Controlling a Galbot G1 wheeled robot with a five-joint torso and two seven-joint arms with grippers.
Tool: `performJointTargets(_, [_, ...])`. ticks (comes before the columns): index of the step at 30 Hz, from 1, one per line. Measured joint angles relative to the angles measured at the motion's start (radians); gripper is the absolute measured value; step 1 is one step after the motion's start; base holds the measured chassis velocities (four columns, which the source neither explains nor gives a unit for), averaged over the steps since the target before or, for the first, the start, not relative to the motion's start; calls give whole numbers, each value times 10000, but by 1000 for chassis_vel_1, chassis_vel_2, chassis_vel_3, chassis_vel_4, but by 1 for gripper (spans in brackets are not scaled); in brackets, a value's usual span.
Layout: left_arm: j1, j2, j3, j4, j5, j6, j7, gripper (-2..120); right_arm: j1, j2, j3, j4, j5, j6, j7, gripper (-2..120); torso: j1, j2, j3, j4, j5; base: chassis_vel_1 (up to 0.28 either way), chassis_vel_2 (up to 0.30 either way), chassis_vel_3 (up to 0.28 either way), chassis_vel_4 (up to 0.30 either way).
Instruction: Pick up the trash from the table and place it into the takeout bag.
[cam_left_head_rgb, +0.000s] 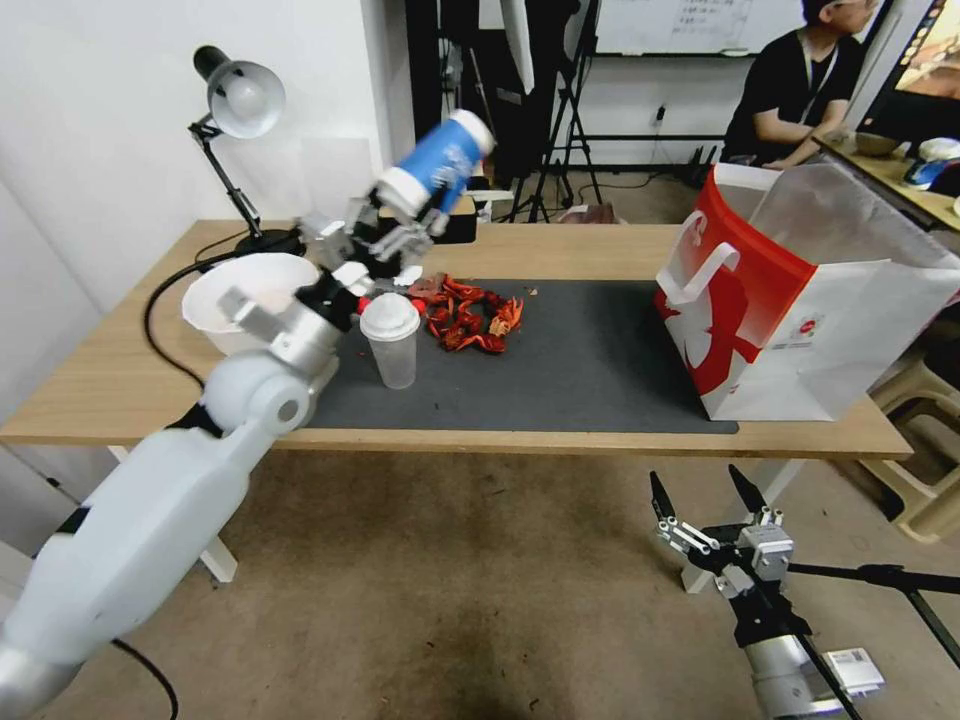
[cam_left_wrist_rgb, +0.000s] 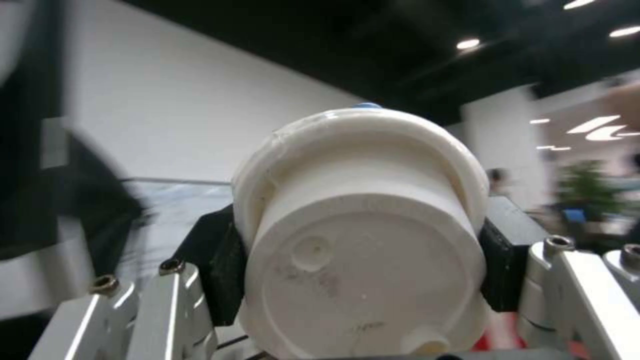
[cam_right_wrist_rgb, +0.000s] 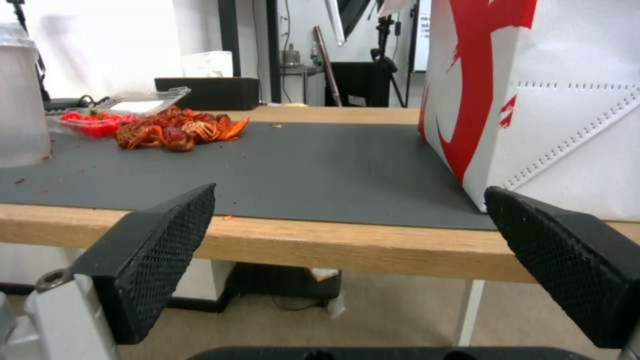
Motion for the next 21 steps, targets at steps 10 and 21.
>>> performJointTargets(10, [-2663,-1423,1841,1412,-323,146,1013,63,-322,321,115,197,-219,126,0,100,0,0,0,-1,1,0,0,0,0])
performJointTargets(21, [-4141,-2925,3405,2519,-377,246,843,63,-515,792,213,366,-535,386,-47,100,0,0,0,-1,1,0,0,0,0])
